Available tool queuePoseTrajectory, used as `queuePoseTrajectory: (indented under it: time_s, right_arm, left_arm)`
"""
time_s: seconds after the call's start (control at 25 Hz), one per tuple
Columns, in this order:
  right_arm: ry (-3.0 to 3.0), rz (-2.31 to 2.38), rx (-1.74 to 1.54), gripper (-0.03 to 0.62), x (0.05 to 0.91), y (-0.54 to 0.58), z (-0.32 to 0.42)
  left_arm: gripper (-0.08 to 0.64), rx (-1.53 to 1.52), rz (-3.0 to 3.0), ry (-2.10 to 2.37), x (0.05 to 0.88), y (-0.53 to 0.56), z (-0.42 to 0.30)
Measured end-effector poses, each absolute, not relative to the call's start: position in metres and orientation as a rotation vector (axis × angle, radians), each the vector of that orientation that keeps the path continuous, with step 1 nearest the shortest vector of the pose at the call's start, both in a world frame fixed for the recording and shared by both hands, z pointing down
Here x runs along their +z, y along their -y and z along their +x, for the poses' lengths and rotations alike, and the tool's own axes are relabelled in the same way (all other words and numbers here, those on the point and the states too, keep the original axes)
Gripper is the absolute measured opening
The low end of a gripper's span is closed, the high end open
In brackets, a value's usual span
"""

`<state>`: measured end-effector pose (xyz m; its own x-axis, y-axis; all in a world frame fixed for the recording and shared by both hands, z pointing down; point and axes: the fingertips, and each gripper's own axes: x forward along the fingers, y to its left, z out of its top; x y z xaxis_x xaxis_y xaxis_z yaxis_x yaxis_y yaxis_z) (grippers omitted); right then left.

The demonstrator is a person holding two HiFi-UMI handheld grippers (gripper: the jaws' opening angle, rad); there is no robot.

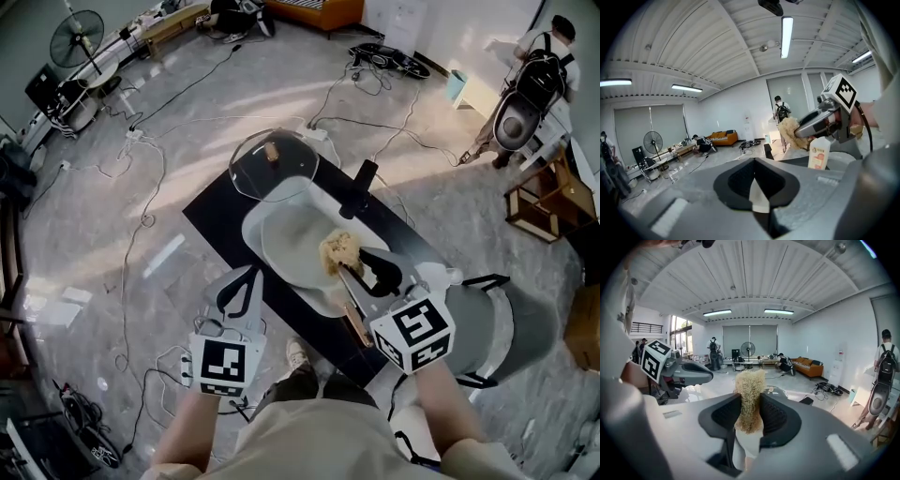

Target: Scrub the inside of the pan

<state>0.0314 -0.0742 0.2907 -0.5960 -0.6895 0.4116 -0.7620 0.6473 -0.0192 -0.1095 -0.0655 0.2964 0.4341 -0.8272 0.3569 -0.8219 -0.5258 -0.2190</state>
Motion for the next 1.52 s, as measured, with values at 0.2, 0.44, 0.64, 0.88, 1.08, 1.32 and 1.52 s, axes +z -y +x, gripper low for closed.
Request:
queuePoseTrajectory:
  time_s: [0.2, 0.44, 0.64, 0.88, 1.08, 1.32, 1.52]
  right_arm:
    - [2.453, 1.029, 0.362, 0.129, 0.341, 0.107, 0.011]
    - [2.379, 0.914, 0.45, 0.13, 0.407, 0.128, -0.011]
    - [2.318, 0.852, 0.548, 0.13, 0.457, 0.138, -0.02]
    - [2.225, 0.785, 0.644, 0.13, 0.517, 0.146, -0.023]
    - [2.154, 0.714, 0.707, 0.132, 0.566, 0.145, -0.029]
    - [2.081, 0.631, 0.759, 0.132, 0.613, 0.138, -0.032]
    - [1.995, 0.511, 0.765, 0.133, 0.649, 0.124, -0.034]
  left_arm:
    - [0.002, -0.733, -2.671, -1.558, 0.325, 0.087, -0.117]
    - [0.002, -0.813, -2.717, -1.593, 0.365, 0.108, -0.127]
    - [0.002, -0.894, -2.753, -1.586, 0.401, 0.125, -0.129]
    - [0.002, -0.998, -2.814, -1.572, 0.448, 0.14, -0.132]
    - [0.002, -1.067, -2.876, -1.591, 0.488, 0.145, -0.136]
    - [0.002, -1.15, -2.917, -1.584, 0.524, 0.14, -0.133]
    - [0.002, -1.179, -2.935, -1.599, 0.542, 0.137, -0.136]
